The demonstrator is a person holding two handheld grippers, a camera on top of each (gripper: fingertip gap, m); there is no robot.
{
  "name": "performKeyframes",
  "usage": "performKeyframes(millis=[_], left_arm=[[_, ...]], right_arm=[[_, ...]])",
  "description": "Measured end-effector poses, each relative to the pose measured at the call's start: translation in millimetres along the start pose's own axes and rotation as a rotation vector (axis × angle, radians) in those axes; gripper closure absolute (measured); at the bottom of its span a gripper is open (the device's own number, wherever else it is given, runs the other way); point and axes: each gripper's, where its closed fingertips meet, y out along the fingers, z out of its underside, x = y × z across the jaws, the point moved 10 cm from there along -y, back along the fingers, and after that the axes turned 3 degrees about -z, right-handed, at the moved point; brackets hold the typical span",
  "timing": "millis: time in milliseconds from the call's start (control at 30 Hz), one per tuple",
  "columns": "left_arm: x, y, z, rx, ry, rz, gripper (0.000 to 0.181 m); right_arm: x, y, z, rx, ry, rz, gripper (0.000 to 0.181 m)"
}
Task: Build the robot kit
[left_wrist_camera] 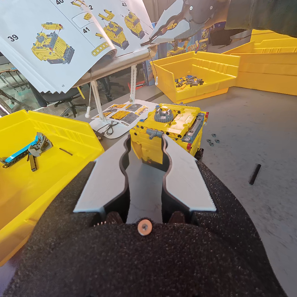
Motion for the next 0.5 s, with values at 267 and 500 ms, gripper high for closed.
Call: performKeyframes(millis=[267,500], left_arm=[[-0.7,2.8,2.4,0.013,-0.001,0.004,0.144],[-0.2,2.8,2.7,0.013,-0.003,0.004,0.144]], right_arm=[[1.2,1.2,2.3,0.000,0.006,0.011,0.178],[2.6,3.9,4.1,0.002,0.005,0.009,0.178]])
